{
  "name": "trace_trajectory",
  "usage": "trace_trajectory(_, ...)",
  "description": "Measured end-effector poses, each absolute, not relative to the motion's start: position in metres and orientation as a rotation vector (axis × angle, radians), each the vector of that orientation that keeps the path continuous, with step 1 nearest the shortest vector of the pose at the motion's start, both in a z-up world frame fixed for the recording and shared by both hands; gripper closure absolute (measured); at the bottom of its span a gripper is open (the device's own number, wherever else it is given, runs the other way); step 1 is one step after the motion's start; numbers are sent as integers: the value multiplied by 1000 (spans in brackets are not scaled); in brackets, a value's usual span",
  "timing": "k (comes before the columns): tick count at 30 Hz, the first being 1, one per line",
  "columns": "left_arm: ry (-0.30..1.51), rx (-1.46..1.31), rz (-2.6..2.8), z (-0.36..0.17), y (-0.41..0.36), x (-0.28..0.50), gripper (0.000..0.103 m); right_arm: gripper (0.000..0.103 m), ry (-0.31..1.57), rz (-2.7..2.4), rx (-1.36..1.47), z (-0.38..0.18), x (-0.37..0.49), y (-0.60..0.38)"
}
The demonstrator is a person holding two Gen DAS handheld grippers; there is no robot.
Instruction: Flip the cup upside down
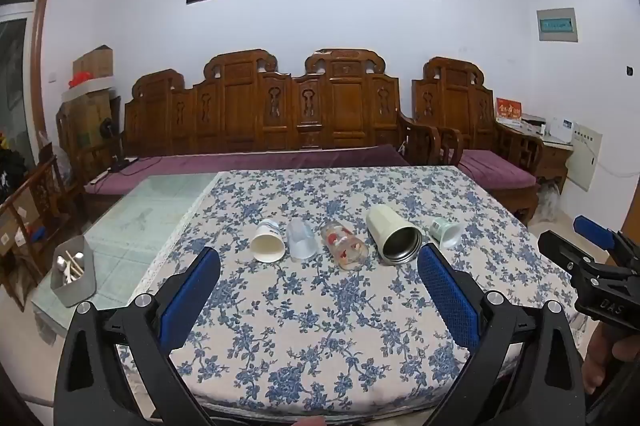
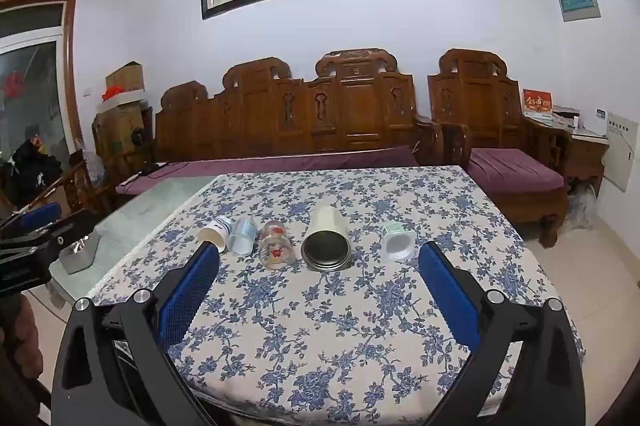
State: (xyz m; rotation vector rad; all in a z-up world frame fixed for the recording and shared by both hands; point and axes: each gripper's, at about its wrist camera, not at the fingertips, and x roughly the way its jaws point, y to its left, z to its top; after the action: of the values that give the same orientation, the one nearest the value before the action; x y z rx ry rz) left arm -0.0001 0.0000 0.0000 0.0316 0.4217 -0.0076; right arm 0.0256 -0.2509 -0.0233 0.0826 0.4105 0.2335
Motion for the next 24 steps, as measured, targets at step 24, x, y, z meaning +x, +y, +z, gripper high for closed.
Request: trace_trajectory(24, 417, 26, -11, -1, 1, 1, 8, 3, 400, 231, 82, -23, 25, -252)
